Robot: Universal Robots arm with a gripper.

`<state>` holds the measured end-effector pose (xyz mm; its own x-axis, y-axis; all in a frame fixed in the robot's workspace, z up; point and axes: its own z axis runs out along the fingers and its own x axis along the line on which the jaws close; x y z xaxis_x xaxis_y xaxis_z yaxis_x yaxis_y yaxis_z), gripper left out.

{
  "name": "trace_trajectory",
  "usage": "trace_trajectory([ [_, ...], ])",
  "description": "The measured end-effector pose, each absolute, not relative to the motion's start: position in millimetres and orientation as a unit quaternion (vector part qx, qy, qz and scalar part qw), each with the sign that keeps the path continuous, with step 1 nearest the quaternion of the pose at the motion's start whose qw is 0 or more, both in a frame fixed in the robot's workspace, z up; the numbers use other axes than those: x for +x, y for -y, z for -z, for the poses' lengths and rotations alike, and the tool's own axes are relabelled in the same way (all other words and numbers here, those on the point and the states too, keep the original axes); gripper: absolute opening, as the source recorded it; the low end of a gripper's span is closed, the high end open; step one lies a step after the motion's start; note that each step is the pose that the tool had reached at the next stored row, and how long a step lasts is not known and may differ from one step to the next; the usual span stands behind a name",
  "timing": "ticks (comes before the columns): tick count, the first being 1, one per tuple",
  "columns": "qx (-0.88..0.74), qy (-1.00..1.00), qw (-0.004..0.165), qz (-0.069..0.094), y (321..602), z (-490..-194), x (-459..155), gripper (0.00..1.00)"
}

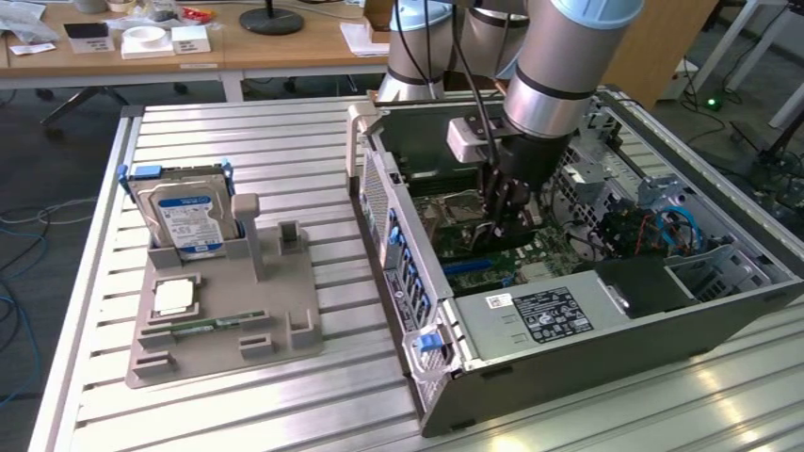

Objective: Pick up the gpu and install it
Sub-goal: 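Insert the gpu into the slot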

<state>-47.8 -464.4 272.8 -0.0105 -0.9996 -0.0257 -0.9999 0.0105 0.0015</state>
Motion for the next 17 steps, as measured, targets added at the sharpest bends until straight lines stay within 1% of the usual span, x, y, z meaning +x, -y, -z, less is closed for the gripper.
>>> trace_trajectory([
  [17,-0.703,-0.711,0.009,-0.010,467.3,-271.7,-54.9,0.26],
])
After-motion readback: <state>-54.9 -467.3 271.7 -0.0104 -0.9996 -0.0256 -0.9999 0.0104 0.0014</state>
